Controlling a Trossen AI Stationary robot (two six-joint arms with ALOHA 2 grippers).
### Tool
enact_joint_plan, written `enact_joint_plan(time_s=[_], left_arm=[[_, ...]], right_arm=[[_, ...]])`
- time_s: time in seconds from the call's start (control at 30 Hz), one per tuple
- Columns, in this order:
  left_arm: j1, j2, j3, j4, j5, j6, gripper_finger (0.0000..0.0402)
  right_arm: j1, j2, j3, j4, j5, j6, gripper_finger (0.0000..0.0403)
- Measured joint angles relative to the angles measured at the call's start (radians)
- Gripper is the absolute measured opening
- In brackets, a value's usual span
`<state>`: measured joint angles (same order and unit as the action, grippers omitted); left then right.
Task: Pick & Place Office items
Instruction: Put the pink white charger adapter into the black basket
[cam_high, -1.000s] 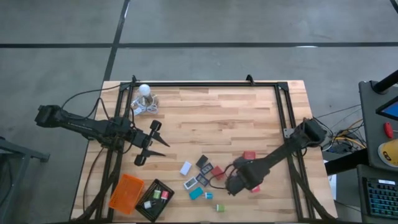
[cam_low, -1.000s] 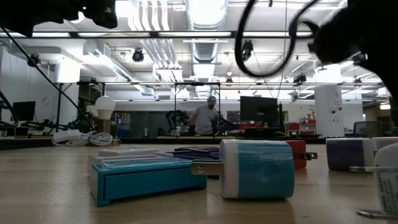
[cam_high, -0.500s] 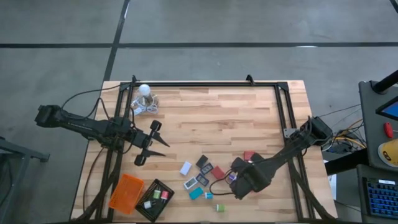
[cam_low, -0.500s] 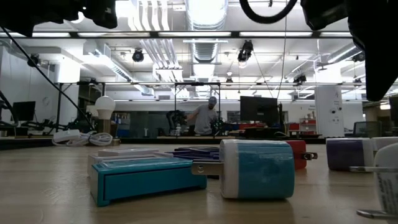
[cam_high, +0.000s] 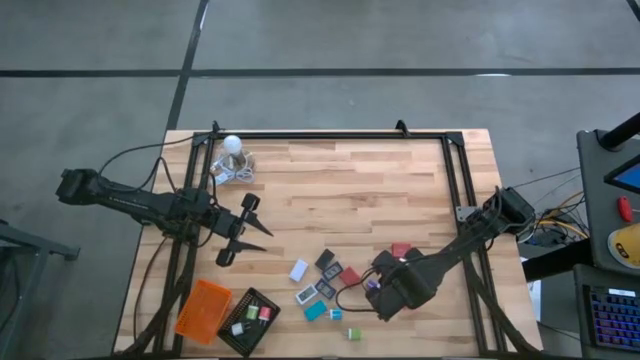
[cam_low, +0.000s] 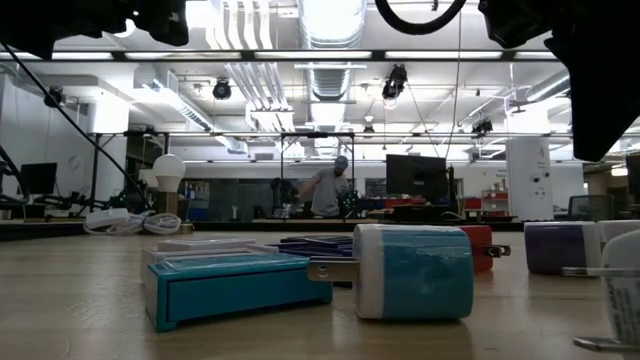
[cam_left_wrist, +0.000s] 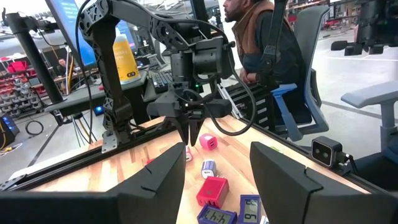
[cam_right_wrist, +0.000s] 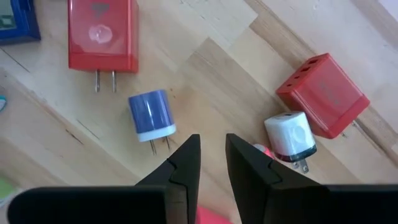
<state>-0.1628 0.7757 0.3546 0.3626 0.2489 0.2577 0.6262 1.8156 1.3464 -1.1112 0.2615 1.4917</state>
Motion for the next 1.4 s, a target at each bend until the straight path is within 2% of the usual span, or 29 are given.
enact_joint_plan(time_s=[0.33, 0.7, 0.9, 1.2, 1.4], left_arm=[[0.000, 0.000, 0.000, 0.000, 0.000, 0.000, 0.0184], [0.000, 0.000, 0.000, 0.000, 0.000, 0.000, 0.0184], [0.000, 0.000, 0.000, 0.000, 0.000, 0.000, 0.0184], [0.000, 0.000, 0.000, 0.000, 0.000, 0.006, 0.0184], [0.000, 0.000, 0.000, -0.006, 0.000, 0.007, 0.0184]], right_arm=[[0.000, 0.000, 0.000, 0.012, 0.000, 0.039, 0.0101], [-0.001, 0.000, -0.001, 0.017, 0.001, 0.046, 0.0211], [-0.001, 0.000, -0.001, 0.019, 0.000, 0.042, 0.0249], [-0.010, 0.000, -0.001, 0.023, 0.030, 0.039, 0.0258], [-0.010, 0.000, -0.003, 0.017, -0.036, -0.186, 0.0242]])
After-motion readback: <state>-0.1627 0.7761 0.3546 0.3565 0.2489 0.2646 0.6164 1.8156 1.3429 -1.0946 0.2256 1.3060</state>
